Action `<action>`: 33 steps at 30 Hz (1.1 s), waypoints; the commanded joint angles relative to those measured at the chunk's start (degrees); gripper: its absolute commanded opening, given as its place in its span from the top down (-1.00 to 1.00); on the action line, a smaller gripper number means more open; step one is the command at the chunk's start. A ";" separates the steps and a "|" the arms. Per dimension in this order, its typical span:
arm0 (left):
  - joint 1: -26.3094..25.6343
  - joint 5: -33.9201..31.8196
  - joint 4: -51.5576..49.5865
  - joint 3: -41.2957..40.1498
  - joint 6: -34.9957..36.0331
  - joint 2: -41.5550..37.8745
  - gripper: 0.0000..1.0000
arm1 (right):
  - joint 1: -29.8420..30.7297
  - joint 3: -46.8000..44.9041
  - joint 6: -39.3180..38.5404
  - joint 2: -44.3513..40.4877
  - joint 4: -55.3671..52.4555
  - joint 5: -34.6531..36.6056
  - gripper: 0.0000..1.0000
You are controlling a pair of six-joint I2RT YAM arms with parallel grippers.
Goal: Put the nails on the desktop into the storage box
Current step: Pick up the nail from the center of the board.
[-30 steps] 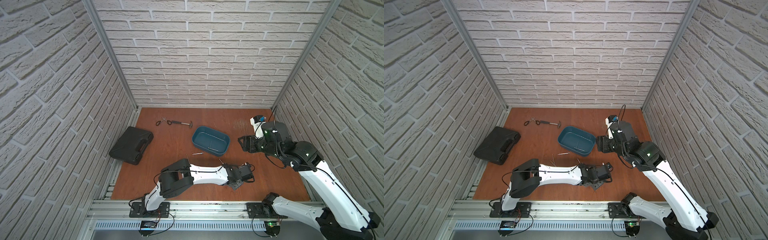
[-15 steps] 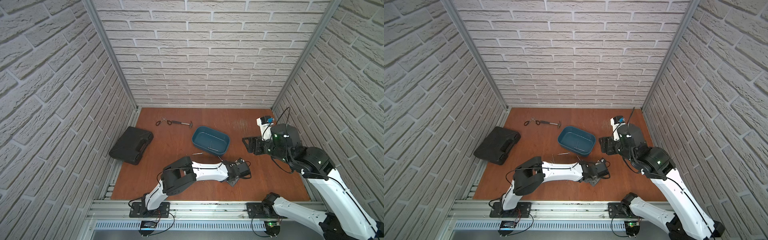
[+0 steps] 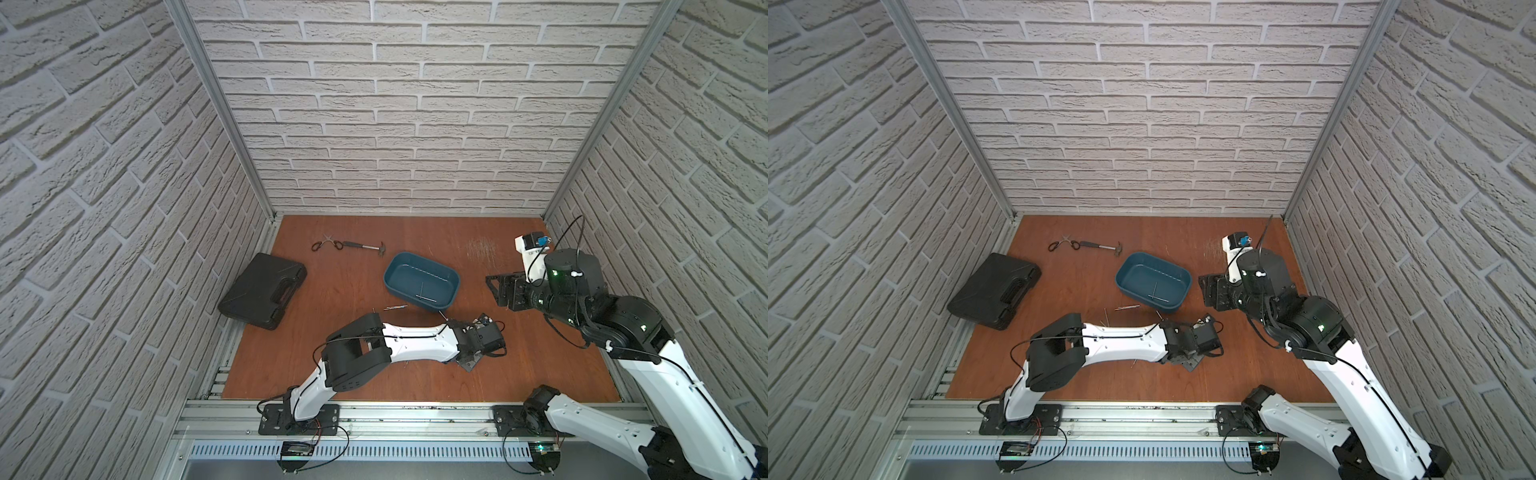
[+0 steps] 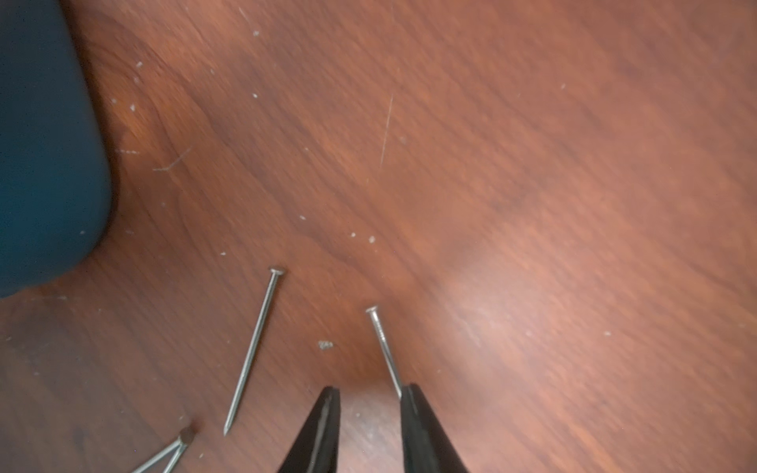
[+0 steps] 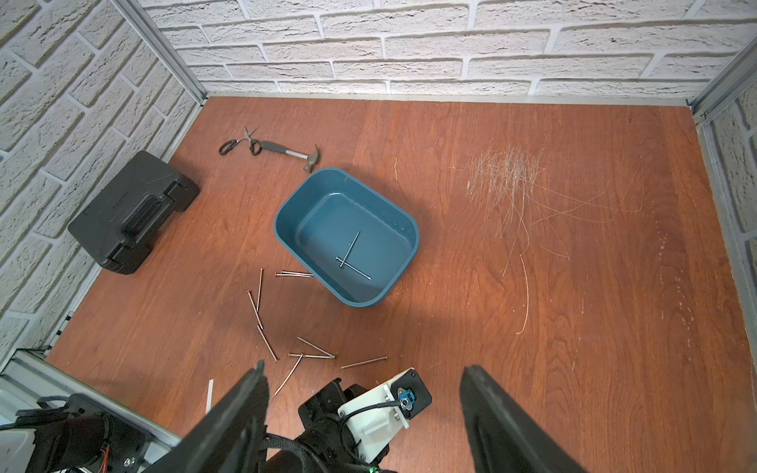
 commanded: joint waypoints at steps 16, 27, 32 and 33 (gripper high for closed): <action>1.08 2.37 -1.93 3.50 -2.95 5.35 0.58 | -0.56 -0.48 -1.41 -3.66 -0.77 1.15 -0.56; 1.33 4.40 -1.97 1.26 -2.42 5.58 1.00 | -0.58 -1.16 -1.28 -3.59 -0.42 1.18 -0.56; 1.34 2.76 -1.40 -1.42 -2.31 2.79 1.00 | -0.57 -2.01 -1.14 -3.68 -0.20 1.07 -0.56; 1.34 2.12 -1.38 -1.91 -2.20 1.96 1.00 | -0.58 -2.09 -1.05 -3.68 -0.15 1.04 -0.56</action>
